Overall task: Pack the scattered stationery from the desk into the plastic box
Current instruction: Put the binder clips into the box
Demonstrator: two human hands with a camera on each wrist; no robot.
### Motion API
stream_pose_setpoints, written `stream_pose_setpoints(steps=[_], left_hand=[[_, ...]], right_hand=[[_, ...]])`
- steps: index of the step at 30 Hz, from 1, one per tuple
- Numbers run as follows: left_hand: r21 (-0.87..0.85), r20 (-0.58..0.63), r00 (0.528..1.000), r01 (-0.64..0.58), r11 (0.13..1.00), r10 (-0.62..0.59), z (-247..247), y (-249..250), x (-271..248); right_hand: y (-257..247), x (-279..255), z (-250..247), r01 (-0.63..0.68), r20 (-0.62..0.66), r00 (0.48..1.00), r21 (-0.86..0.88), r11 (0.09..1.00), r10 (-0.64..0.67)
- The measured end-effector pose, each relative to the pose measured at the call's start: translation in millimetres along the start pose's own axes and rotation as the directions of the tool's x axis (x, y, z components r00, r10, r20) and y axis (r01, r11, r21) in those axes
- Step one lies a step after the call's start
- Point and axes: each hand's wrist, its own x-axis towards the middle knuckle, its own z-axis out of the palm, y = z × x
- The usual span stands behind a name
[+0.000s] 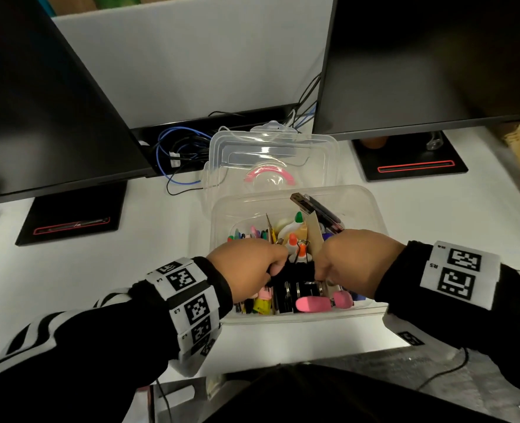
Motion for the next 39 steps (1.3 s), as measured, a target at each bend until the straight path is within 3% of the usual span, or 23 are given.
stream_pose_setpoints(steps=[3, 6, 13, 18, 23, 26, 31, 39], left_hand=[[-0.007, -0.029, 0.999, 0.016, 1.0, -0.016, -3.4, -1.7, -2.0], [0.027, -0.049, 0.999, 0.013, 1.0, -0.012, -6.3, -1.5, -2.3], [0.198, -0.024, 0.998, -0.044, 0.979, 0.05, -5.9, 7.6, 5.3], [0.165, -0.023, 0.998, -0.046, 0.985, 0.05, -4.3, 7.5, 8.1], [0.181, -0.067, 0.994, -0.068, 0.981, 0.081, -1.3, 4.5, 7.2], [0.109, -0.062, 0.994, -0.08, 0.991, 0.087, 2.0, 2.1, 9.9], [-0.027, -0.105, 0.994, -0.012, 1.0, 0.009, 2.6, -5.7, 8.1], [0.033, -0.095, 0.994, 0.054, 0.998, -0.05, 10.8, -4.7, 4.6]], right_hand=[[4.7, 2.4, -1.7, -0.028, -0.022, 0.999, 0.022, 0.999, 0.028], [9.3, 3.0, -12.0, -0.044, -0.14, 0.988, 0.097, 0.994, 0.057], [1.3, 4.4, -27.3, 0.104, -0.322, 0.946, 0.203, 0.974, -0.034], [-1.3, 10.4, -26.0, 0.122, -0.307, 0.951, 0.248, 0.961, -0.041], [-5.6, 7.3, -25.1, 0.139, -0.371, 0.929, 0.351, 0.926, 0.001], [-3.6, 6.1, -25.1, 0.091, -0.364, 0.93, 0.367, 0.926, 0.053], [8.8, 3.3, -25.8, 0.019, -0.348, 0.933, 0.305, 0.952, 0.092], [0.7, -5.6, -21.8, 0.054, -0.214, 0.977, 0.204, 0.978, -0.009]])
